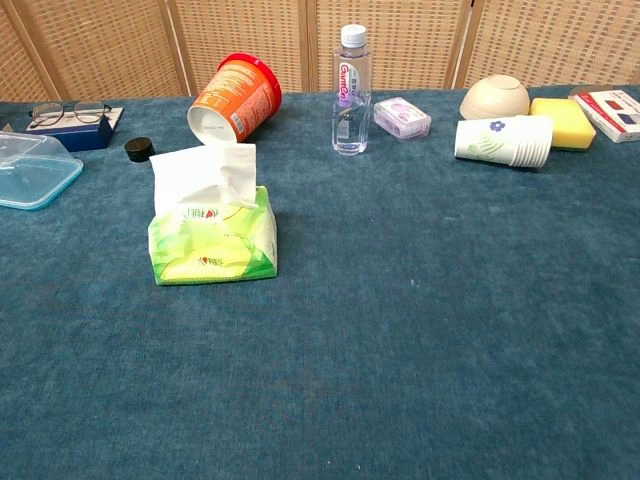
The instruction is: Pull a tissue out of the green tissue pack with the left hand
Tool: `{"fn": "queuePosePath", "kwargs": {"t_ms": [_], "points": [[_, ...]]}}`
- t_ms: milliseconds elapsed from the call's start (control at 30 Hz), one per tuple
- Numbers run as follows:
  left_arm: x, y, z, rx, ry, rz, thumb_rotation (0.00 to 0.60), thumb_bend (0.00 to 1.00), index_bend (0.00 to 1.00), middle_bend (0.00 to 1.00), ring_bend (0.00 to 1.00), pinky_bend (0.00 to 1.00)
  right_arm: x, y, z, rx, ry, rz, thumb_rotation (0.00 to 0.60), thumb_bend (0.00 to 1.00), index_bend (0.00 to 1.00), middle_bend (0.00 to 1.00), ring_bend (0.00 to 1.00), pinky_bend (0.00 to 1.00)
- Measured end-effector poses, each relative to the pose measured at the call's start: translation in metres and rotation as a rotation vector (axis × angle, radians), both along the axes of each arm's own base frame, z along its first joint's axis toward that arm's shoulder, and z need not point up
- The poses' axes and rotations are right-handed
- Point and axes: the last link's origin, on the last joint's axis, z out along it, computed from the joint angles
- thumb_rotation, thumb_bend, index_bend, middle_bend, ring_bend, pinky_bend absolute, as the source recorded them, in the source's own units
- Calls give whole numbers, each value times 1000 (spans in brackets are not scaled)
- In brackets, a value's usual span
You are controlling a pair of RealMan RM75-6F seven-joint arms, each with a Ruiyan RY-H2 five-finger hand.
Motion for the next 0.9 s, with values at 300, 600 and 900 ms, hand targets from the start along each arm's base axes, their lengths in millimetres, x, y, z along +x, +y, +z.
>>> {"fn": "queuePosePath", "kwargs": {"t_ms": [300, 600, 900], "points": [[1, 8, -3, -10, -6, 2, 600, 0, 0, 0, 0, 0, 0, 0, 0, 7, -3, -5, 600, 0, 0, 0, 0, 0], [27, 62, -23, -78, -47, -24, 600, 0, 0, 0, 0, 0, -1, -1, -1, 19, -2, -16, 600, 0, 0, 0, 0, 0], [72, 123, -60, -162, 23, -30, 600, 0, 0, 0, 0, 0, -3, -3, -1, 16, 0, -30, 600, 0, 0, 0, 0, 0]]}}
